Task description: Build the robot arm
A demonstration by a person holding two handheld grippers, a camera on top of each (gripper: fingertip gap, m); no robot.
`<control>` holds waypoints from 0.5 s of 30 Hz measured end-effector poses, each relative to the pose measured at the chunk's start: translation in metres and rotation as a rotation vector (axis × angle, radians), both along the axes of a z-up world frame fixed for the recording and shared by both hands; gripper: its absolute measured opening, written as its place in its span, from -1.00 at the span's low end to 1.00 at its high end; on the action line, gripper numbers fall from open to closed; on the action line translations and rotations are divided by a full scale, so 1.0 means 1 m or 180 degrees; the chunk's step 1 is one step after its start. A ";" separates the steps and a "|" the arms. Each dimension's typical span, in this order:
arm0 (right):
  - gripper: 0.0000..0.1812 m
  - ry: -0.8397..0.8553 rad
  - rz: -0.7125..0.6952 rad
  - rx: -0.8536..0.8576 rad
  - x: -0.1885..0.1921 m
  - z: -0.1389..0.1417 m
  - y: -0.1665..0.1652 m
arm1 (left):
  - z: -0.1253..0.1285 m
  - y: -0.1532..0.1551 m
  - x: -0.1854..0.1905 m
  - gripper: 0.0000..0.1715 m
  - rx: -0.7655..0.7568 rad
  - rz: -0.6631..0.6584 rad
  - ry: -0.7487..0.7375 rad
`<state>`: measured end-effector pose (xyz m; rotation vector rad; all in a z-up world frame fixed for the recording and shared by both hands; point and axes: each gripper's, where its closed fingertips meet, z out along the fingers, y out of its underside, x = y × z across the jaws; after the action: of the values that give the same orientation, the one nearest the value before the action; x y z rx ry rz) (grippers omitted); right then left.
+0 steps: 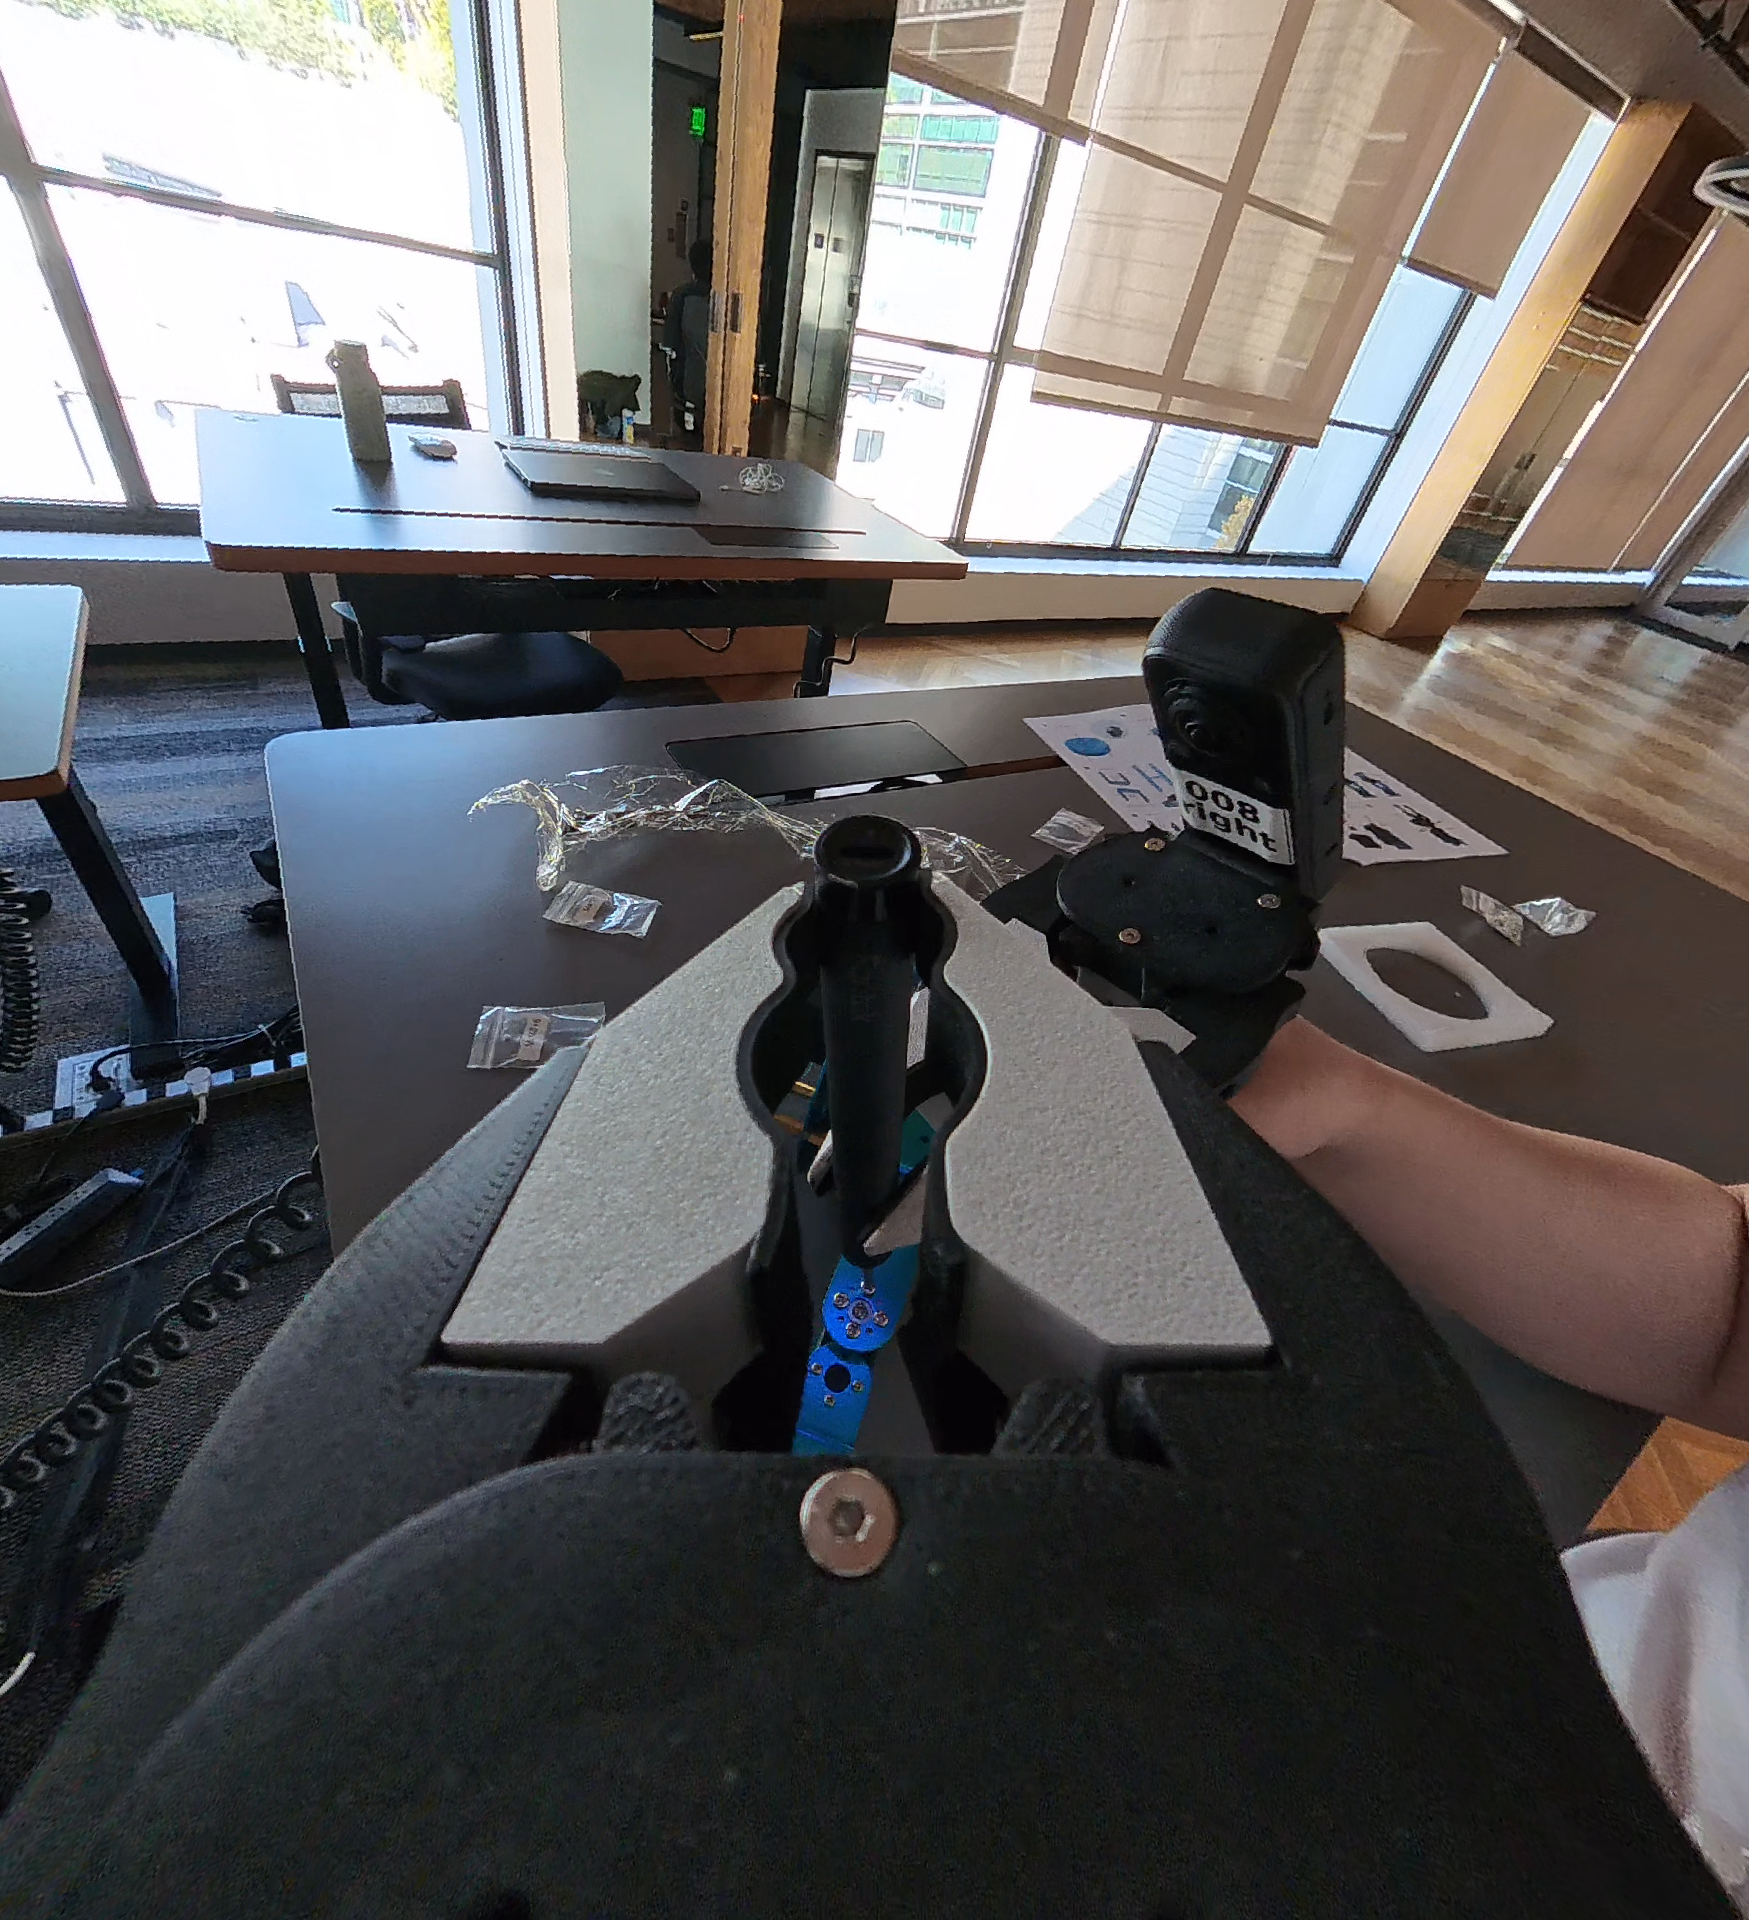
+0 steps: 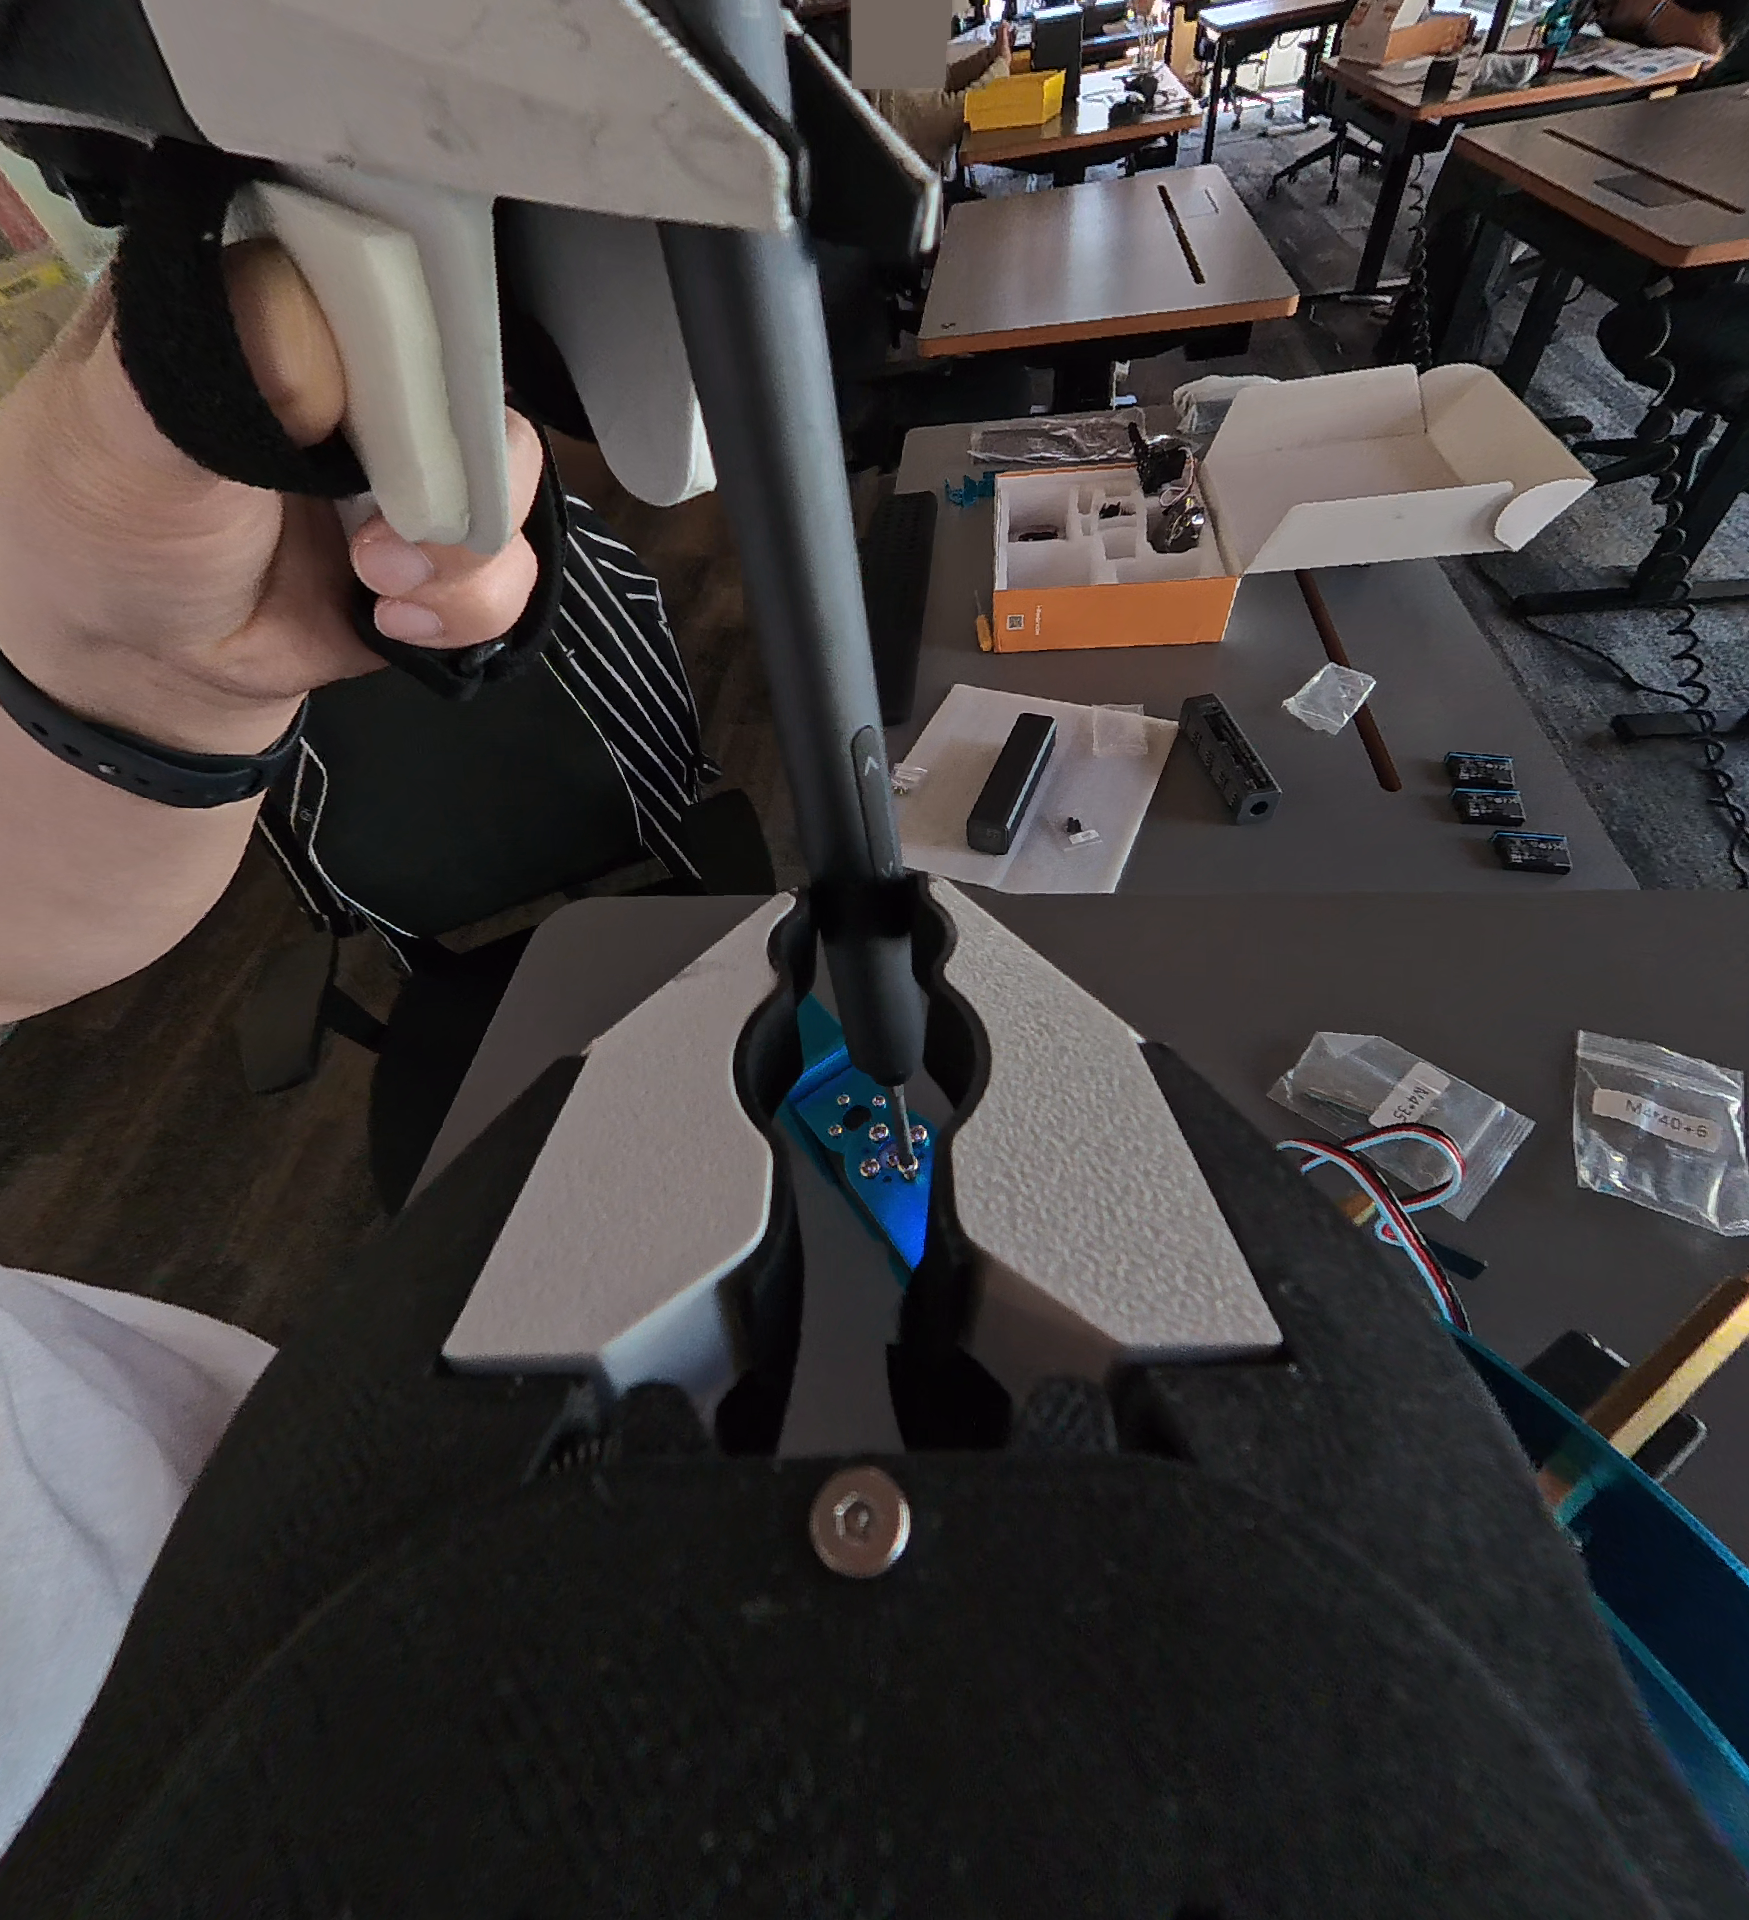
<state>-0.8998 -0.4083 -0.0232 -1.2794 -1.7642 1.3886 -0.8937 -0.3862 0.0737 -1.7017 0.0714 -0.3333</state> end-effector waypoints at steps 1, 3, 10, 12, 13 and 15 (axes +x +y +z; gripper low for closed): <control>-0.80 -0.0002 0.0001 -0.0004 0.000 0.000 0.000 | 0.000 0.000 0.000 -0.81 -0.0004 -0.0005 -0.0005; -0.81 -0.0001 0.0007 0.0043 0.001 0.000 0.000 | 0.000 0.000 0.000 -0.81 -0.0003 -0.0023 -0.0029; -0.74 0.0170 0.0017 0.0067 0.007 0.004 0.000 | 0.001 -0.002 0.007 -0.81 0.0054 -0.0022 0.0108; -0.71 0.0413 -0.0179 0.0202 0.014 0.010 0.006 | 0.001 -0.002 0.008 -0.81 0.0058 -0.0023 0.0120; -0.70 0.0498 -0.0341 0.0295 0.016 0.012 0.011 | 0.001 -0.003 0.009 -0.81 0.0062 -0.0024 0.0126; -0.68 0.0690 -0.0569 0.0379 0.020 0.014 0.010 | 0.001 -0.003 0.009 -0.81 0.0065 -0.0013 0.0135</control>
<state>-0.8801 -0.3982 -0.0089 -1.1464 -1.5241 1.2512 -0.8844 -0.3891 0.0750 -1.6889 0.1092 -0.2987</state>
